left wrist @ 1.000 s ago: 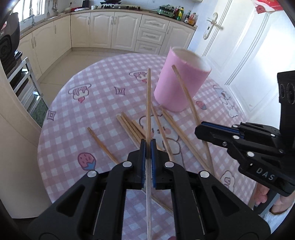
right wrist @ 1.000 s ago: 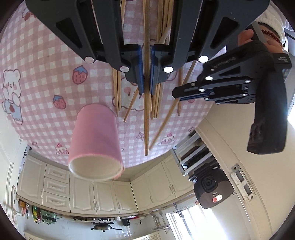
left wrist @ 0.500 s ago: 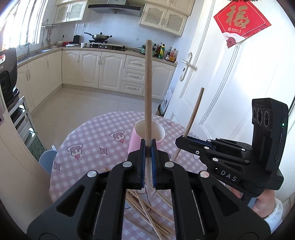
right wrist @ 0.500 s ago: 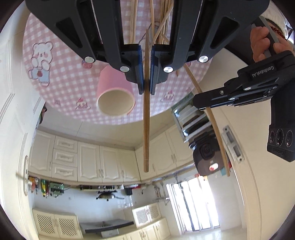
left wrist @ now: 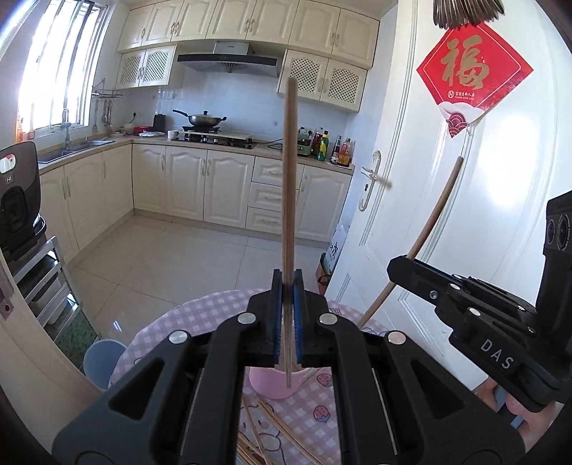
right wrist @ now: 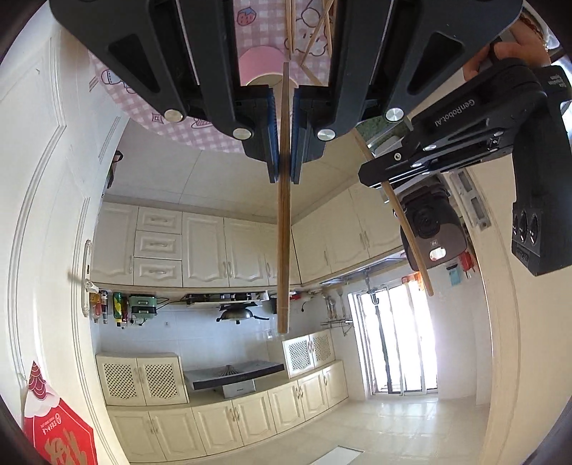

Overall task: Organize utensils
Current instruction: 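Lift both held chopsticks upright and carry them above the pink cup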

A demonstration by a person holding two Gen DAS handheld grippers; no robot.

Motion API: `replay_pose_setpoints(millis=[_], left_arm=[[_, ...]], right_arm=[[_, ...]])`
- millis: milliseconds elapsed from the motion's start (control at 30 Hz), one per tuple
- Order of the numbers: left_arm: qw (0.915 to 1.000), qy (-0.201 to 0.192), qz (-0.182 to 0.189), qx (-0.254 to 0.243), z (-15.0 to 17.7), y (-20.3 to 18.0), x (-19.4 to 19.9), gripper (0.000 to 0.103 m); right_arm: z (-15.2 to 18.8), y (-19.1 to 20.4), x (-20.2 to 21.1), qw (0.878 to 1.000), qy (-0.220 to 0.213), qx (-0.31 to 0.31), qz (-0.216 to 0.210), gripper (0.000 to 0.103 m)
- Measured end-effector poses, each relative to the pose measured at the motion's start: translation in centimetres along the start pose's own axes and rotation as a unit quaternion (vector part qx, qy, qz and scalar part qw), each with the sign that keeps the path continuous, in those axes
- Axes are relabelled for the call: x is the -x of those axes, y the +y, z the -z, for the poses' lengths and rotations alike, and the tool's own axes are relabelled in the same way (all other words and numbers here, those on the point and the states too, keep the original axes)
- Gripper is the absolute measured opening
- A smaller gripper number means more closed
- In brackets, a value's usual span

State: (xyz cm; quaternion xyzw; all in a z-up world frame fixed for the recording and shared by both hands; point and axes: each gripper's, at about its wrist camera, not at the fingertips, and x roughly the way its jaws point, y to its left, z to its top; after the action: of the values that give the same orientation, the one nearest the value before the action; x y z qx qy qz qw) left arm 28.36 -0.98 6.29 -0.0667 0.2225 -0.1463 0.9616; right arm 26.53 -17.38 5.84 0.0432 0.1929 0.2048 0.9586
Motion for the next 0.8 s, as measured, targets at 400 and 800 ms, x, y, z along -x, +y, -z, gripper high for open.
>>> replay_pose_setpoints(millis=[400,800], left_arm=[[0.9999,0.008,-0.012,0.004,1.3,0.3,-4.5,0.006],[0.9982,0.056,-0.021,-0.006,4.8,0.9,-6.7,0.006]], right_arm=[[1.8,-1.4,-2.3,1.000,-0.008,-0.002,0.024,0.005],[4.9,-2.0,-4.7,0.999,0.035,-0.024,0.026,0.005]])
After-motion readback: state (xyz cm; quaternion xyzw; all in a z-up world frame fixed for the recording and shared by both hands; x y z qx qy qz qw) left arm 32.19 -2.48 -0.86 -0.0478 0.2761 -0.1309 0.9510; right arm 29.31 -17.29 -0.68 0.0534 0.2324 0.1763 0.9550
